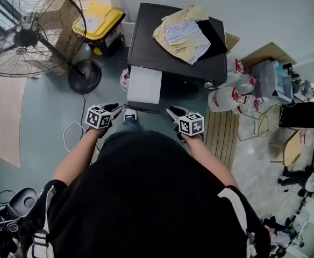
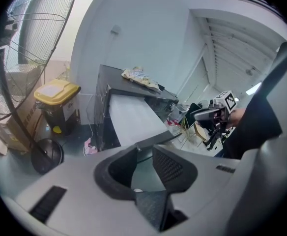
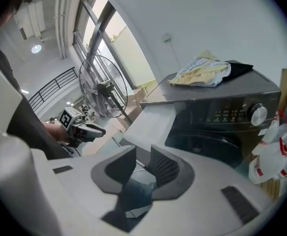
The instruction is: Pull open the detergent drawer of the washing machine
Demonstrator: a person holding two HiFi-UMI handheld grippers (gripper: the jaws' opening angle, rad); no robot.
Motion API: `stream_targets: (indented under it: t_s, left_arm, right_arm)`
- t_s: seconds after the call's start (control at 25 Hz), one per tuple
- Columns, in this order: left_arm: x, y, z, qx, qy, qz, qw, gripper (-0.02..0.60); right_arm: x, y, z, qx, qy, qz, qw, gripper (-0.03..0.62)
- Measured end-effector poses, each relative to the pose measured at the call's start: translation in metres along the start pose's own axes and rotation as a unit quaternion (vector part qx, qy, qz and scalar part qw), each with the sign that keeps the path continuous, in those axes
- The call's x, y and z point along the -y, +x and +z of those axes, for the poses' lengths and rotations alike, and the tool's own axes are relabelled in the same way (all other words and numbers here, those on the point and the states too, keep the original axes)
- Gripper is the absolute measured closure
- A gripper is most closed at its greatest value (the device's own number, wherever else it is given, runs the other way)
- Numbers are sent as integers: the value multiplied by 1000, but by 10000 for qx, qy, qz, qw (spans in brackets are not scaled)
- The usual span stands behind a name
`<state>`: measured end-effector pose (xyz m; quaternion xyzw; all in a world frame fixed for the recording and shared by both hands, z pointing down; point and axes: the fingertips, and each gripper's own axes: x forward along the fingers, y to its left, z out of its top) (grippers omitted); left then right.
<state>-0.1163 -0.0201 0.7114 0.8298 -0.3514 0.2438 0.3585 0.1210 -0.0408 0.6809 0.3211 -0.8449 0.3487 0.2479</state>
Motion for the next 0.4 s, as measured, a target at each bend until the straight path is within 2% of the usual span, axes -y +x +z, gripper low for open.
stream_targets:
  t_s: [0.4]
  left_arm:
    - [16,-18,4,270,-34,134,9995,477]
  right_arm:
    - [-13,-21,10,276,-130,21,9995,500]
